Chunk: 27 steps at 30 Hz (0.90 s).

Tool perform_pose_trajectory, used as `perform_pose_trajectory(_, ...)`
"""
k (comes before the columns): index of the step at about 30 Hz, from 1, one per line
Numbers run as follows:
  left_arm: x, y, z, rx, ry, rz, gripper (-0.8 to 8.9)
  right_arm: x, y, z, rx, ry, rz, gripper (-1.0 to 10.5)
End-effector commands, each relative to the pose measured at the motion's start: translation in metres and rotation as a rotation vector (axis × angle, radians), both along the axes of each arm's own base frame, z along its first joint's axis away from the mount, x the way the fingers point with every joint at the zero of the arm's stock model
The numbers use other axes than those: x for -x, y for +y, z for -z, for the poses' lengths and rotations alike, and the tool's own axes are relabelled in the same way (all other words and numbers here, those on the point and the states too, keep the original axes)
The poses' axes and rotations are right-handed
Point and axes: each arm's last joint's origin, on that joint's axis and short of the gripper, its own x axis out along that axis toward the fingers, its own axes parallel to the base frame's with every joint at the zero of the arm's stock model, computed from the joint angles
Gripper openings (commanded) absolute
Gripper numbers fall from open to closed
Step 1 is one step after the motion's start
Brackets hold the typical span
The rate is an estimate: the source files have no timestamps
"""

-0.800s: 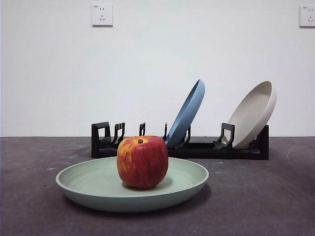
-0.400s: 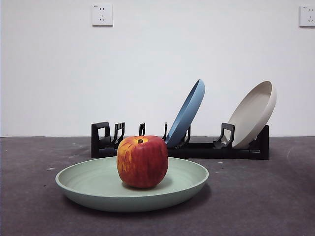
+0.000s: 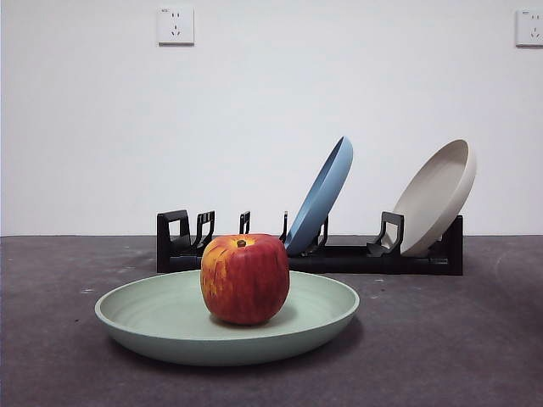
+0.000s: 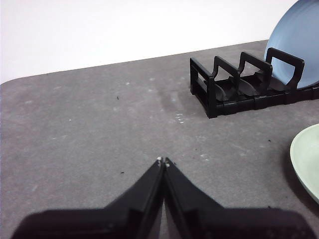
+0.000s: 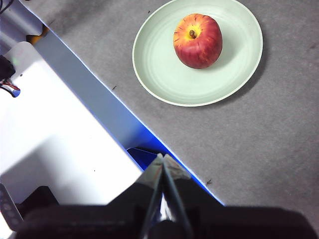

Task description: Take the green plate from the plate rack,put the plate on the table,take the apple from the table,put the apple in the plate

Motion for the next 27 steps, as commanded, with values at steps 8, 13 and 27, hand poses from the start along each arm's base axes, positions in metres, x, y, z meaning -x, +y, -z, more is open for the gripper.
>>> perform_pose_trajectory(8, 0.000, 0.000, 0.004, 0.007, 0.013, 0.002, -0.03, 0.000, 0.000, 0.002, 0.003, 0.006, 0.002, 0.0)
perform_pose_trajectory(13, 0.000, 0.000, 0.004, 0.007, 0.013, 0.002, -0.03, 0.004, -0.012, -0.005, 0.000, -0.117, -0.002, 0.0)
perform_pose_trajectory(27, 0.000, 0.000, 0.004, 0.008, 0.013, 0.002, -0.03, -0.023, -0.074, 0.070, -0.192, -0.543, 0.608, 0.0)
